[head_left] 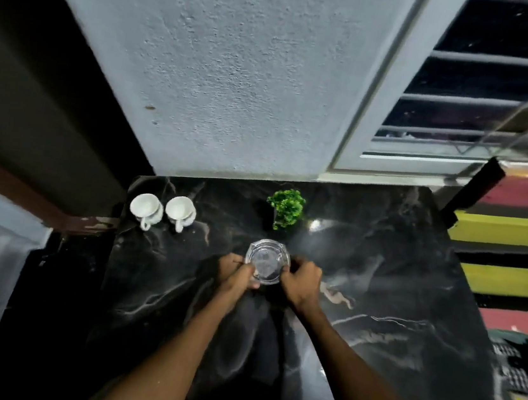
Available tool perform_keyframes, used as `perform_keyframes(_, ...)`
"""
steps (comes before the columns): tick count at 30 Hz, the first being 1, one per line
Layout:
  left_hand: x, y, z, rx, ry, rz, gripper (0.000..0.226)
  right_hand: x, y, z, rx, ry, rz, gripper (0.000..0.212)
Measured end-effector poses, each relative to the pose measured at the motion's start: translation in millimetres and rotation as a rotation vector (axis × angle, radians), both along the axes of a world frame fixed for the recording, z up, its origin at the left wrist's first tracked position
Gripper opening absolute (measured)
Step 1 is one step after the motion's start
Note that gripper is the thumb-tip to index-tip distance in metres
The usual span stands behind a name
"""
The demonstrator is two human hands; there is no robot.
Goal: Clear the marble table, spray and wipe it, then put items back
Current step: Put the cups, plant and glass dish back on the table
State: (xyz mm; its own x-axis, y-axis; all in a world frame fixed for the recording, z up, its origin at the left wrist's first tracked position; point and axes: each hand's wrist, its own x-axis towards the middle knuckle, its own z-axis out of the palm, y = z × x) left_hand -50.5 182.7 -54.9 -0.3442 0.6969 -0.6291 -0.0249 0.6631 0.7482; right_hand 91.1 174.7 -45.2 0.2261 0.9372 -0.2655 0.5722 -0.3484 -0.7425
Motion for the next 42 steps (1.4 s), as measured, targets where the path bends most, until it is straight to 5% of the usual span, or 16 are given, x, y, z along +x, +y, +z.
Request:
perform_keyframes(10,217,29,6,0.037,0.017,-0.142,0.012,210,41,4,-0.065,-0.01,-0.149,0.018)
perform_keyframes(15,272,42,-5,-0.016,0.159,-0.331,0.036,288,70,4,-0.051,-0.015,-0.256,0.015)
perform_keyframes(28,274,54,-28,-0.022,0.22,-0.342,0.037,353,166,-19,-0.15,-0.099,-0.358,0.032)
perform_keyframes(42,274,58,-31,-0.018,0.214,-0.305,0.033,352,184,-25,-0.12,-0.073,-0.36,0.024)
